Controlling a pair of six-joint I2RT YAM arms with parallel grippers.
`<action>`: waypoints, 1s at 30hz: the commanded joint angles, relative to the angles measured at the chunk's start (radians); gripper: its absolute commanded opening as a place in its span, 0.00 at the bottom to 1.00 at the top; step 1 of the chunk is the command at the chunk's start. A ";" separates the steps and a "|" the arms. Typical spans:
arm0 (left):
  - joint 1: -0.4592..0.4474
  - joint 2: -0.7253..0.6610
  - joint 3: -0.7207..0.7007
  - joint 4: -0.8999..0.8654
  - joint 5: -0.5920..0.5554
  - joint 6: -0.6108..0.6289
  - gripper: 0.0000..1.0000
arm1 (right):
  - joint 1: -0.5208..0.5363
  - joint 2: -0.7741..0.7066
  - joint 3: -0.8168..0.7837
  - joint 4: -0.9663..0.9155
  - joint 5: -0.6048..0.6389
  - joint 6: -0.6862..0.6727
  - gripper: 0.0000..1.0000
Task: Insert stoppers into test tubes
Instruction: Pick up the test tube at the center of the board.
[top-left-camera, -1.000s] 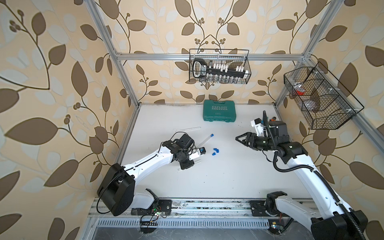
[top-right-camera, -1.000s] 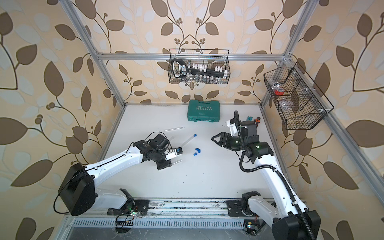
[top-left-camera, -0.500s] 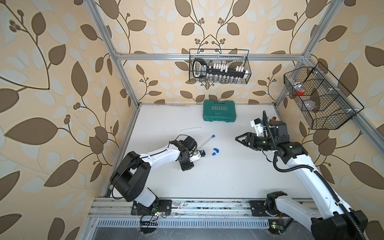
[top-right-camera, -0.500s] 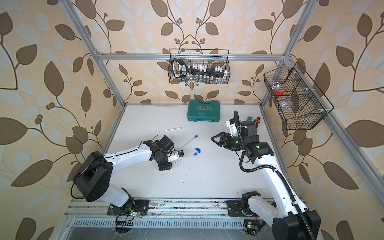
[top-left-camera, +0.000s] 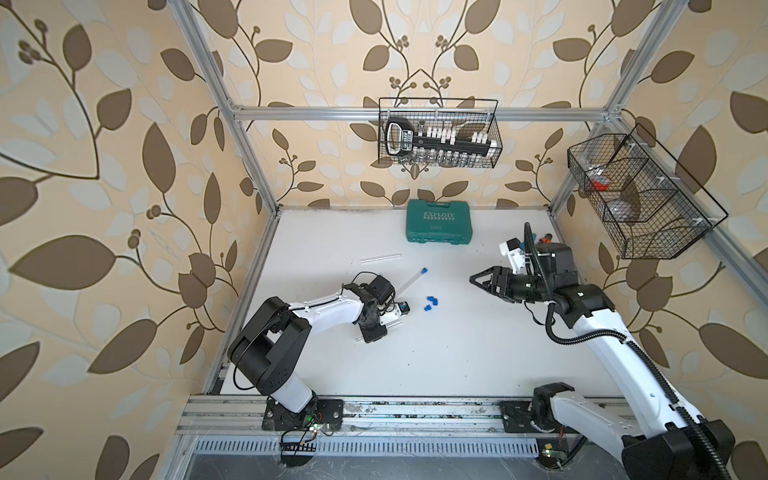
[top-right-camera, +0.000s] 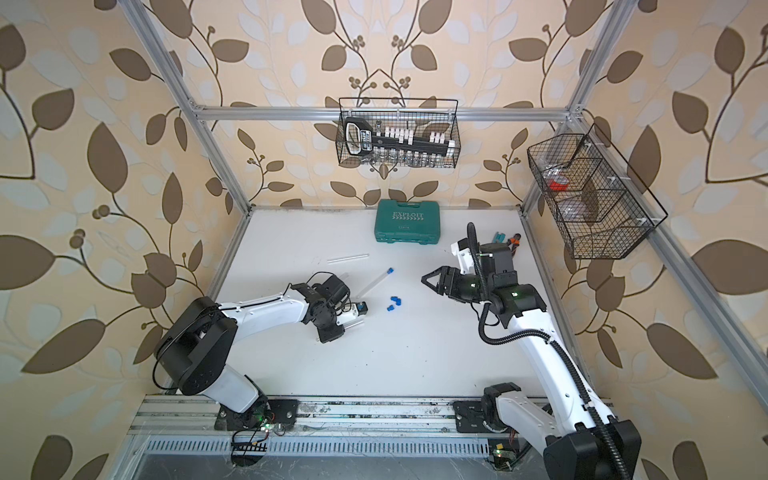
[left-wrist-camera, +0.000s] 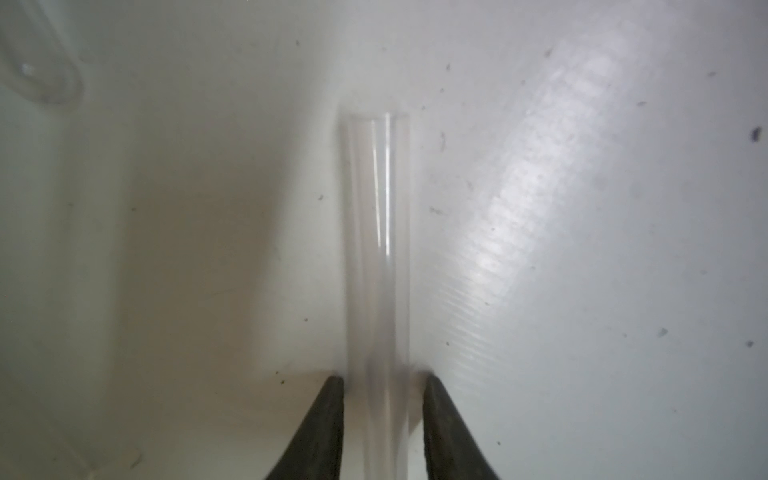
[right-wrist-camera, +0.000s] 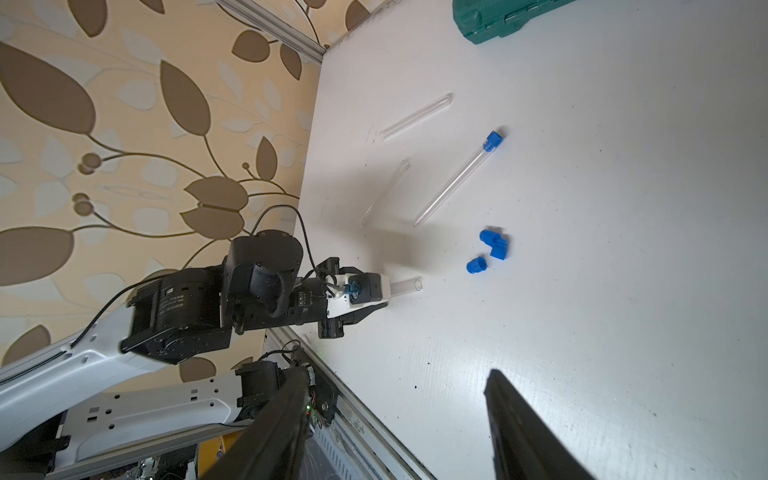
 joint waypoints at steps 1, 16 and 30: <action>-0.006 0.031 -0.003 0.008 -0.021 -0.007 0.31 | -0.004 0.003 -0.013 -0.005 -0.020 -0.016 0.65; -0.008 -0.007 -0.002 0.007 -0.037 -0.017 0.13 | -0.003 0.002 -0.016 -0.016 -0.012 -0.022 0.65; -0.036 -0.307 -0.022 0.152 0.236 0.002 0.12 | 0.068 0.100 -0.003 -0.061 -0.047 0.007 0.60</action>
